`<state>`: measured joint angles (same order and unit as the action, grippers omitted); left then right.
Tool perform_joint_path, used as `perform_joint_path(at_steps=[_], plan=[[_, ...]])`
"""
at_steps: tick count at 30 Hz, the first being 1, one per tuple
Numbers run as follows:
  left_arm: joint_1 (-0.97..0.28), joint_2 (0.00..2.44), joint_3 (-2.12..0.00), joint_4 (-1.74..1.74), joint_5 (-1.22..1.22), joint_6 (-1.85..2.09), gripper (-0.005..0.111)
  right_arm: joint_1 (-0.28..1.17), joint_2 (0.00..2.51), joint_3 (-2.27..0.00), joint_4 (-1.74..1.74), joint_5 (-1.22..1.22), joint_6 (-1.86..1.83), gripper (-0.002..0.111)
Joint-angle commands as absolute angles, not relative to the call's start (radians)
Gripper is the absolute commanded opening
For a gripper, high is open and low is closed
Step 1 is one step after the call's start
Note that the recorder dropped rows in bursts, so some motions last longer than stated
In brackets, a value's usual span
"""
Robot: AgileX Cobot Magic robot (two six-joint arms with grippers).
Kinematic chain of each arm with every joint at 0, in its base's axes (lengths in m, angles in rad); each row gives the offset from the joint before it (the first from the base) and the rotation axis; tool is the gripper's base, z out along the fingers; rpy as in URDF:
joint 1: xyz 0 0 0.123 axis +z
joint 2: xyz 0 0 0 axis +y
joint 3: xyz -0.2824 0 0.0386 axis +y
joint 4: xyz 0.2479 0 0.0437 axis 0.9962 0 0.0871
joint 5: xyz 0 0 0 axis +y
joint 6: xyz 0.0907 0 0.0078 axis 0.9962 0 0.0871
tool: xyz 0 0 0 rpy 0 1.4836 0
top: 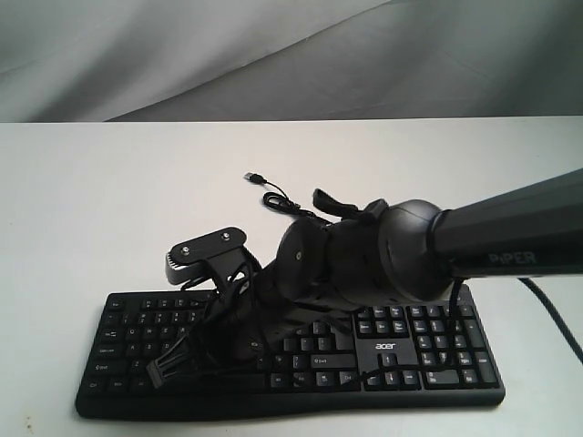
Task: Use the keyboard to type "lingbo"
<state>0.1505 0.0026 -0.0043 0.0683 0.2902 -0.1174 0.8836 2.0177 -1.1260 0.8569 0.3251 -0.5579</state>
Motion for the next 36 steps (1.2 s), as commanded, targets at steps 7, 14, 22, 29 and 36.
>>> perform_joint_path(at_steps=[7,14,22,29,36], plan=[[0.152,0.0,0.0,0.06,0.286,-0.121,0.001,0.846,1.926,-1.125,0.761,0.332,-0.504,0.0],[0.152,0.0,0.0,0.06,0.286,-0.121,0.001,0.763,1.924,-1.074,0.657,0.345,-0.367,0.0],[0.152,0.0,0.0,0.06,0.286,-0.121,0.001,0.747,1.91,-1.045,0.65,0.349,-0.365,0.0],[0.152,0.0,0.0,0.06,0.286,-0.121,0.001,0.747,1.909,-1.045,0.64,0.347,-0.361,0.0],[0.152,0.0,0.0,0.06,0.286,-0.121,0.001,0.747,1.909,-1.045,0.635,0.341,-0.355,0.0]])
